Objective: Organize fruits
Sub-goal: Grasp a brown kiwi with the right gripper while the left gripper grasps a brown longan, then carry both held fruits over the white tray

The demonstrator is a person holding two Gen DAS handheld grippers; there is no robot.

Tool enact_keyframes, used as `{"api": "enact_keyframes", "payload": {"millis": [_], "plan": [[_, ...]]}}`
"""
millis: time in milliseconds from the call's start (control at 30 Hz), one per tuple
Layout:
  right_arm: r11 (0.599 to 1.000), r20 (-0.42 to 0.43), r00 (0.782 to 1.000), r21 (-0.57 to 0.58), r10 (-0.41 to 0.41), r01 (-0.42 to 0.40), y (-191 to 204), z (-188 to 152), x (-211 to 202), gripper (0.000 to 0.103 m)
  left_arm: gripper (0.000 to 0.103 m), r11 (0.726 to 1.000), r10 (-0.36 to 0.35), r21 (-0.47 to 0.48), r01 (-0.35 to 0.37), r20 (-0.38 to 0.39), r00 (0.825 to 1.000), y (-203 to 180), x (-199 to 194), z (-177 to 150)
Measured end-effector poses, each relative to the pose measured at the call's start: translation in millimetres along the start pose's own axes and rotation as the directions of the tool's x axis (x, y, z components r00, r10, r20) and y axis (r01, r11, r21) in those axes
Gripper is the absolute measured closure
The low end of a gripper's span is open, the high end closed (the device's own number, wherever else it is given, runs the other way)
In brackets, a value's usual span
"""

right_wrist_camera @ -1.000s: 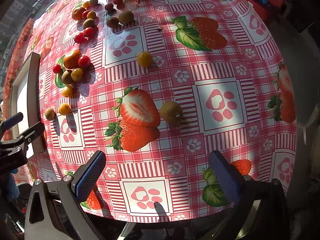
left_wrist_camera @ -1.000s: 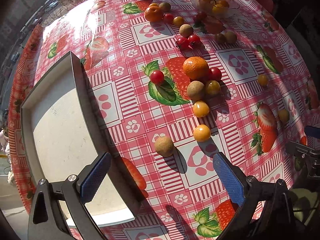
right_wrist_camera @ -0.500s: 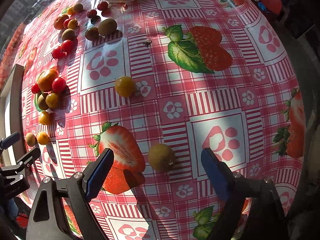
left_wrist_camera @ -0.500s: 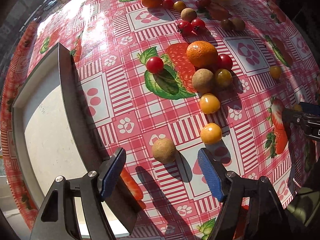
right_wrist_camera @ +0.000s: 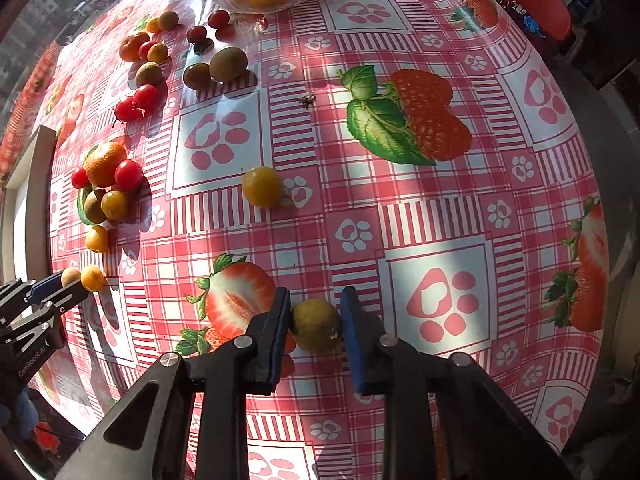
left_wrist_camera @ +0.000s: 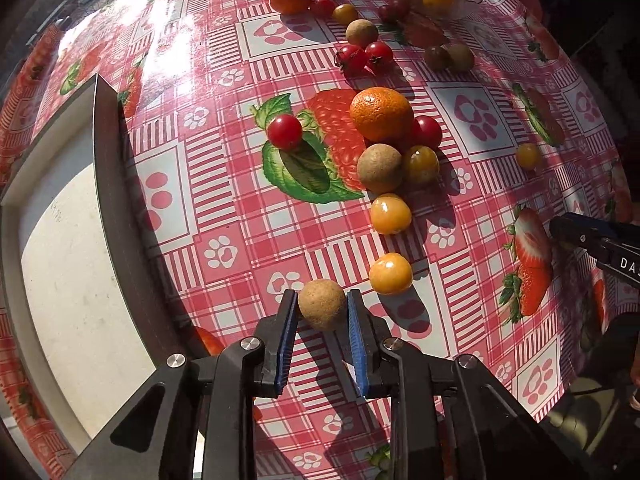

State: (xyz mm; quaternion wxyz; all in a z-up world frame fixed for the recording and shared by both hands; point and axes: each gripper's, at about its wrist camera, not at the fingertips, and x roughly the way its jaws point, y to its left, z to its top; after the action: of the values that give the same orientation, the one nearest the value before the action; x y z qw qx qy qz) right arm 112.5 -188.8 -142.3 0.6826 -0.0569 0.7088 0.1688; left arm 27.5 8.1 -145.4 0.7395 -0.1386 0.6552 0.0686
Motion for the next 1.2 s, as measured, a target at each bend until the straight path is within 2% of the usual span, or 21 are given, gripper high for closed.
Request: {"api": "enact_keyframes", "payload": {"millis": [133, 367, 600, 733, 900, 1200], "plan": [[0.998, 0.014, 0.998, 0.024, 0.056, -0.056, -6.1, -3.3, -12.1, 0.075, 0.077, 1.0, -0.016, -0.02, 0.016, 0.009, 1.0, 12.1, -5.9, -0.1], [0.995, 0.017, 0.996, 0.038, 0.089, -0.09, -12.6, -3.9, -23.1, 0.075, 0.077, 0.999, -0.032, -0.035, 0.033, 0.04, 0.999, 26.1, -35.5, 8.5], [0.994, 0.021, 0.994, -0.014, 0.105, -0.105, -4.1, -11.4, -49.1, 0.075, 0.077, 0.996, -0.03, -0.082, 0.038, 0.089, 0.996, 43.3, -68.0, -10.8], [0.99, 0.019, 0.992, -0.075, 0.124, -0.122, 26.0, -5.5, -54.2, 0.075, 0.077, 0.992, -0.008, -0.127, 0.021, 0.105, 0.994, 54.8, -79.8, -21.3], [0.975, 0.011, 0.988, -0.162, 0.156, -0.152, 71.6, -0.1, -58.5, 0.075, 0.077, 0.98, 0.026, -0.197, -0.001, 0.126, 0.992, 86.5, -91.4, -38.4], [0.913, -0.039, 0.975, -0.345, 0.217, -0.217, 177.2, -0.2, -55.5, 0.075, 0.077, 0.944, 0.109, -0.325, -0.063, 0.123, 0.986, 151.3, -93.4, -75.2]]}}
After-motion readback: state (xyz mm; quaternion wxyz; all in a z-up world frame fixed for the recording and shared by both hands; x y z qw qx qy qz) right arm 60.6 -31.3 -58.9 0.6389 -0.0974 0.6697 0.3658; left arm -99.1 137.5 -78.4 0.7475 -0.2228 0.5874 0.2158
